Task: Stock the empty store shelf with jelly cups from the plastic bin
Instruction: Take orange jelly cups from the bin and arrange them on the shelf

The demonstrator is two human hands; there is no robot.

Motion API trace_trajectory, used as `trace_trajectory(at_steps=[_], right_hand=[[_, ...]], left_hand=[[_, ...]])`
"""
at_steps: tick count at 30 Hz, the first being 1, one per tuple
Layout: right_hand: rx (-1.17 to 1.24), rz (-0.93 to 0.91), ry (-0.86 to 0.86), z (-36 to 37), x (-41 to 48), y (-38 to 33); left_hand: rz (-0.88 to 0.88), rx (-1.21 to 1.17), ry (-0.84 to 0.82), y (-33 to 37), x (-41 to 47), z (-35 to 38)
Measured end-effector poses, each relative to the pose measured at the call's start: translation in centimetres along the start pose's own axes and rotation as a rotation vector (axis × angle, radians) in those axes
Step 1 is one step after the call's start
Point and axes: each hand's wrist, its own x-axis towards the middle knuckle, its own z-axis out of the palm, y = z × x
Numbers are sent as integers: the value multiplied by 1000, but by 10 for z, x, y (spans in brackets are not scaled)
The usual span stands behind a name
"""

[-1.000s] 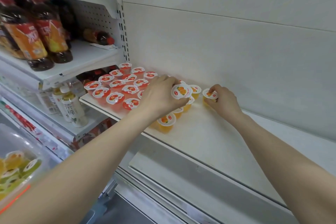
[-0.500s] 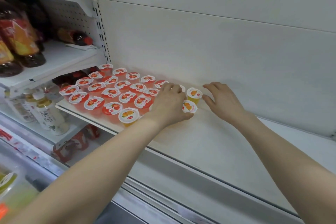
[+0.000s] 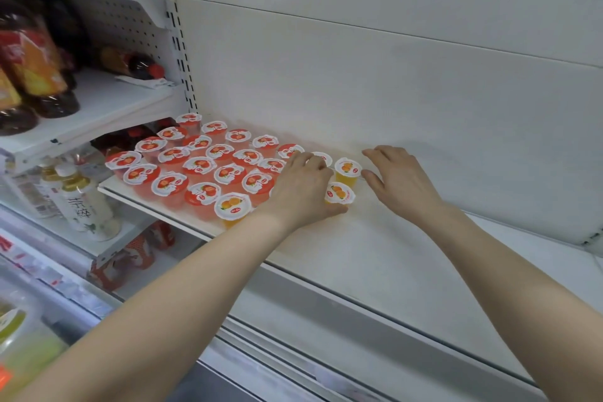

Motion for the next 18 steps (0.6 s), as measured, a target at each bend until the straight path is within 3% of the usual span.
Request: trace_trajectory(at_steps=[9, 18], right_hand=[[-19, -65, 52, -20, -1, -62], [19, -198, 100, -22, -1, -190]], left_hand=[[-10, -21, 100, -55, -45, -45], [-98, -8, 179, -154, -148, -87]])
